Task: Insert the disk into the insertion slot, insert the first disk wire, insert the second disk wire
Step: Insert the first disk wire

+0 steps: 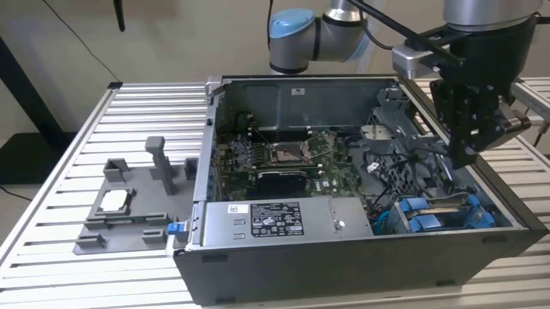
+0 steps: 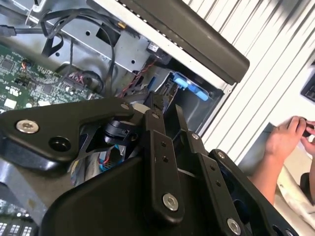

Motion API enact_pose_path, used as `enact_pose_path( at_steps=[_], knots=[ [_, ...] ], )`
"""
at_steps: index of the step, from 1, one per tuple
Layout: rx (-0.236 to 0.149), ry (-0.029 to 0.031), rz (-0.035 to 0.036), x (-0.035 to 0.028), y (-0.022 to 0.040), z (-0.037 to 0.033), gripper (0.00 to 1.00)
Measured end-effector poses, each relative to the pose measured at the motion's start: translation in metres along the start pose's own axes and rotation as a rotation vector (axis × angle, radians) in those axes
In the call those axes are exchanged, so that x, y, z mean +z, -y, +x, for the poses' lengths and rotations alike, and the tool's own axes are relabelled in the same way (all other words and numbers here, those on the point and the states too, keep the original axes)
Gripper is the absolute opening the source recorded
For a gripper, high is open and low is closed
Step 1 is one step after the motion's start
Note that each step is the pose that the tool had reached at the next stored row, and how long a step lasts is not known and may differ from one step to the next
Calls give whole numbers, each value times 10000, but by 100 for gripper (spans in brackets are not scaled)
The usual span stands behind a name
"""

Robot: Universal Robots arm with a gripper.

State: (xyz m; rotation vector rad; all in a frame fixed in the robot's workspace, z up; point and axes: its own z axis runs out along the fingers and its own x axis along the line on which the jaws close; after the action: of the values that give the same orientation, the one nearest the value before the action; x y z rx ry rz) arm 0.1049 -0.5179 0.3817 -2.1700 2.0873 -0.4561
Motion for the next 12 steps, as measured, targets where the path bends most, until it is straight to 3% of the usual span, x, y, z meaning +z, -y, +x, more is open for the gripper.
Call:
enact_pose_path(
  at_steps=[3, 12],
  knots=[
    [17, -7, 119, 3, -16, 0, 27],
    [30, -8, 207, -13, -84, -3, 27]
  ],
)
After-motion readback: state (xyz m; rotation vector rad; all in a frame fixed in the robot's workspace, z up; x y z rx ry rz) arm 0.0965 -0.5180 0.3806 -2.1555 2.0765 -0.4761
